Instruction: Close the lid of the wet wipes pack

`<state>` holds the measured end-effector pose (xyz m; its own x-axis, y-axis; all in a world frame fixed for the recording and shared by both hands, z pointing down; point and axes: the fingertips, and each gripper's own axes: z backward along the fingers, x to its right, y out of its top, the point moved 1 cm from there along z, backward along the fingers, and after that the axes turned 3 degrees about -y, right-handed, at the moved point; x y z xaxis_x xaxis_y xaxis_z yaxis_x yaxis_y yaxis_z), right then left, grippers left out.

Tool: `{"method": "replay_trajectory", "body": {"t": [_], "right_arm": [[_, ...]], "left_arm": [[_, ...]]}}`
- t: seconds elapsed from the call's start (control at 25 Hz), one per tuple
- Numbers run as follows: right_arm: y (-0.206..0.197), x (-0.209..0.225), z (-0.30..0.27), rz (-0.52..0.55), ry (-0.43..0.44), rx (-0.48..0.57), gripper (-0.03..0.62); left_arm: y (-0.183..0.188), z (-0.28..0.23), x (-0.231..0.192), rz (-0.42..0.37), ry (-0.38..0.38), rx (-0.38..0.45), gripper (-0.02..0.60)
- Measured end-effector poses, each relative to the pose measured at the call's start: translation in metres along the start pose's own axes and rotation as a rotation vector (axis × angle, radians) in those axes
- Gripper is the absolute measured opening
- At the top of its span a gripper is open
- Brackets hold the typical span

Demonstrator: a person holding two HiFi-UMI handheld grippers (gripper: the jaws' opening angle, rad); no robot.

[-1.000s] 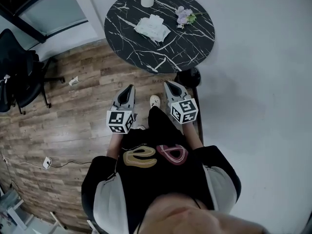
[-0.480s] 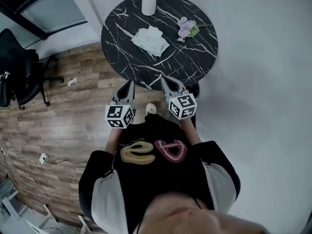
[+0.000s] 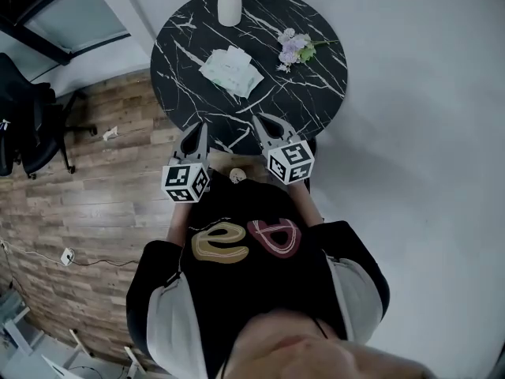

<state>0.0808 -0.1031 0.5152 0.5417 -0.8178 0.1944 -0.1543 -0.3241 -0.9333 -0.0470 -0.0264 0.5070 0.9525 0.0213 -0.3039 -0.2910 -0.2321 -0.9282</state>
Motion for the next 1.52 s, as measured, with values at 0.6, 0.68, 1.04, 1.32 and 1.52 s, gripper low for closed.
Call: {"method": "replay_trajectory", "body": {"t": [0.6,0.68,1.04,1.32,1.52], "right_arm": [[0.022,0.061,-0.049,-0.270,-0.087,0.036,0.012],[0.027,0.068,-0.060,-0.274,-0.108,0.034,0.012],[0.042,0.094,-0.101,-0.310,-0.193,0.040,0.012],[0.052,0.114,-0.126,-0.371,-0.242,0.055,0.012],[0.057,0.124,-0.149,-0.353,-0.271,0.025,0.012]], "left_arm": [[0.026,-0.074,-0.048,-0.010,-0.049,-0.049,0.025],[0.032,-0.085,-0.059,-0.009,-0.056,-0.059,0.025],[0.040,-0.127,-0.106,-0.015,-0.074,-0.139,0.025],[0.031,-0.153,-0.122,-0.024,-0.123,-0.212,0.025],[0.029,-0.172,-0.129,-0.030,-0.161,-0.247,0.025]]}}
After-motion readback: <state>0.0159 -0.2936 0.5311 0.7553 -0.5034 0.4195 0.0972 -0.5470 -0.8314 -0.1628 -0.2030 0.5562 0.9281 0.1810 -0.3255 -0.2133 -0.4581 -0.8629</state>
